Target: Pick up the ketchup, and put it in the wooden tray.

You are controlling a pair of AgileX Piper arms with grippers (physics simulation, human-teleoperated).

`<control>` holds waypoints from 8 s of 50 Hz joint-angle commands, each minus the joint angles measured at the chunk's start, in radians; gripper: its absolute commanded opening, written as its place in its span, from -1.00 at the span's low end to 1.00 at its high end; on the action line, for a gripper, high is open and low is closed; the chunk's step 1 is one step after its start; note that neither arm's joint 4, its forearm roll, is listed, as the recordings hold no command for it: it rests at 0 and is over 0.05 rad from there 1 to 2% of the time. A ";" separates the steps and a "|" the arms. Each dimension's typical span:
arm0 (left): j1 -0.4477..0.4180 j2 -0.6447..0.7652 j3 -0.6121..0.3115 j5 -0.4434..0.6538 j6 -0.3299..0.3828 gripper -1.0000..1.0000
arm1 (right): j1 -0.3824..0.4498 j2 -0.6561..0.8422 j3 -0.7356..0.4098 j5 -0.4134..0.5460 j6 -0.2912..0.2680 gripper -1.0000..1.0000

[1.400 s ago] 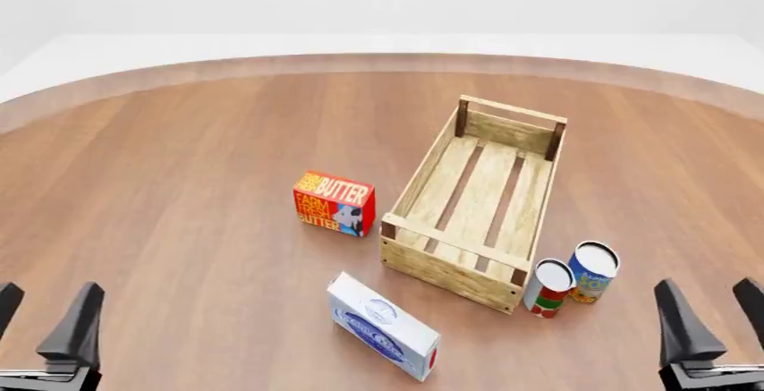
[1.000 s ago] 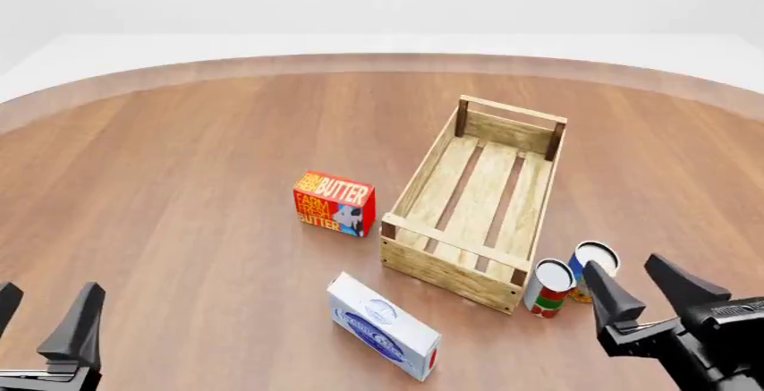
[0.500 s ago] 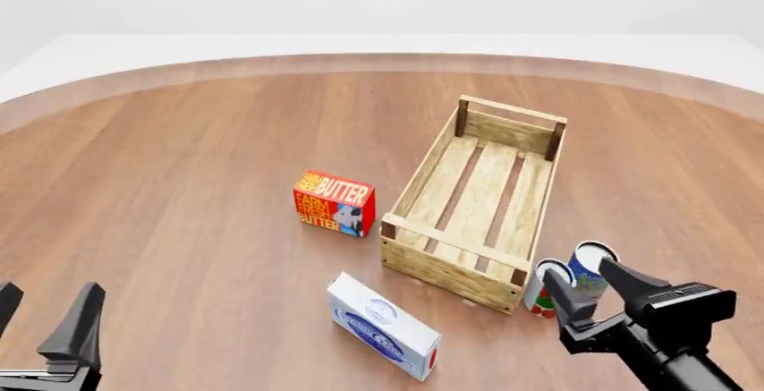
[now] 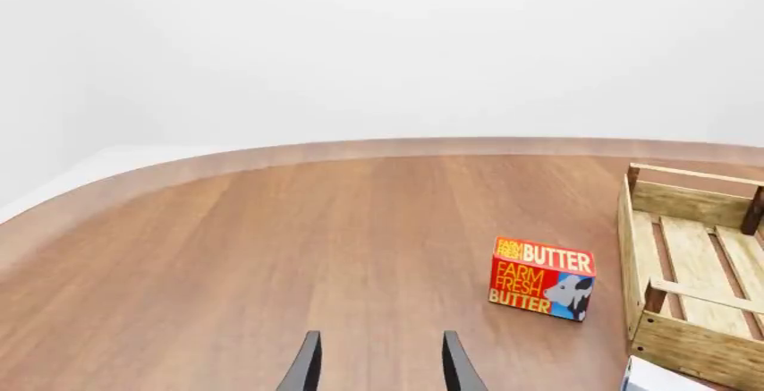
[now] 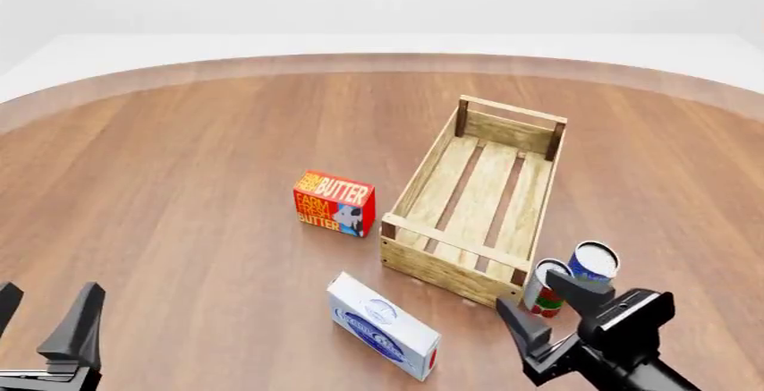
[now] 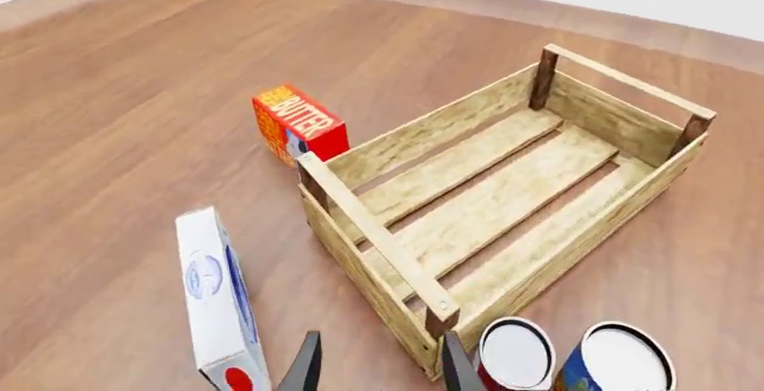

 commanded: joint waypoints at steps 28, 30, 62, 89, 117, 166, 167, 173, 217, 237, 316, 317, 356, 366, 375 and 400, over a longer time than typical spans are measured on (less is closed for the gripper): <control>0.000 0.000 0.000 0.000 0.000 1.00 | 0.430 0.101 -0.295 0.231 0.038 1.00; 0.000 0.000 0.000 0.000 0.000 1.00 | 0.452 0.113 -0.315 0.242 0.035 1.00; 0.000 0.000 0.000 0.000 0.000 1.00 | 0.730 0.411 -0.628 0.299 0.029 1.00; 0.000 0.000 0.000 0.000 0.000 1.00 | 0.829 0.559 -0.811 0.380 -0.006 1.00; 0.000 0.000 0.000 0.000 0.000 1.00 | 0.913 0.693 -0.983 0.462 -0.048 1.00; 0.000 0.000 0.000 0.000 0.000 1.00 | 0.910 0.953 -1.179 0.493 -0.031 1.00; 0.000 0.000 0.000 0.000 0.000 1.00 | 0.912 0.963 -1.186 0.495 -0.029 1.00; 0.000 0.000 0.000 0.000 0.000 1.00 | 0.920 0.991 -1.213 0.500 -0.015 1.00; 0.000 0.000 0.000 0.000 0.000 1.00 | 0.933 0.986 -1.202 0.507 -0.028 -1.00; 0.000 0.000 0.000 0.000 0.000 1.00 | 0.925 0.901 -1.054 0.441 0.015 -1.00; 0.000 0.000 0.000 0.000 0.000 1.00 | 0.265 0.482 -1.081 0.770 -0.190 -1.00; 0.000 0.000 0.000 0.000 0.000 1.00 | 0.248 0.478 -1.079 0.766 -0.191 -1.00; 0.000 0.000 0.000 0.000 0.000 1.00 | -0.138 0.594 -1.040 0.653 -0.201 -1.00; 0.000 0.000 0.000 0.000 0.000 1.00 | -0.168 0.643 -1.042 0.623 -0.204 -1.00; 0.000 0.000 0.000 0.000 0.000 1.00 | -0.192 0.710 -1.034 0.567 -0.190 -1.00; 0.000 0.000 0.000 0.000 0.000 1.00 | -0.215 0.805 -1.011 0.482 -0.187 -1.00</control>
